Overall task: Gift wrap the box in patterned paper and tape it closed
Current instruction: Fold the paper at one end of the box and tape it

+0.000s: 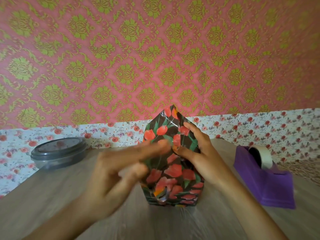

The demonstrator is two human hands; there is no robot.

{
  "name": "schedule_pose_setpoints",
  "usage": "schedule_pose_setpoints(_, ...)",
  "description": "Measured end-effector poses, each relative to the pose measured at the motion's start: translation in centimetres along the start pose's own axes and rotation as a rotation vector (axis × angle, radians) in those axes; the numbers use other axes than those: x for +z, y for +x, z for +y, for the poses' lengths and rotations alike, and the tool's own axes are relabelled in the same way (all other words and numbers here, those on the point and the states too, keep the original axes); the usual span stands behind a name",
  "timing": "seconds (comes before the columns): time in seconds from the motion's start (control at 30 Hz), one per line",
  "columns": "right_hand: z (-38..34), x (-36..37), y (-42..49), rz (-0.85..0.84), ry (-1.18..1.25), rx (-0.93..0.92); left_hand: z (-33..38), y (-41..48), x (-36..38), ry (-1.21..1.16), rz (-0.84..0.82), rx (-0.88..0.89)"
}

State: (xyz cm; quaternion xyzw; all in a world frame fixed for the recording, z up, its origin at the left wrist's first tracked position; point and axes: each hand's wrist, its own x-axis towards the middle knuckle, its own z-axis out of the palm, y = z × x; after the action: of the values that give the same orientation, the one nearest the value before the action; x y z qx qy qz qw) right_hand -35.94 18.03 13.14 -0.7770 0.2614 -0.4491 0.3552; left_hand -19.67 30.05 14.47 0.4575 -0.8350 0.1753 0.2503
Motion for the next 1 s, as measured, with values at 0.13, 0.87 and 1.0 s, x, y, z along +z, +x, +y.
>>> schedule_pose_setpoints(0.13,-0.1,0.0,-0.4,-0.007,-0.007,0.007,-1.9,1.1,-0.7,-0.168,0.171,-0.246)
schedule_pose_setpoints(0.87,0.4,-1.0,0.2,-0.153,0.241,0.091,-2.4,6.5,-1.5,0.172,-0.557,-0.362)
schedule_pose_setpoints(1.0,-0.5,-3.1,-0.7,-0.168,0.282,0.125,-1.7,6.9,-1.8,0.219,-0.576,-0.365)
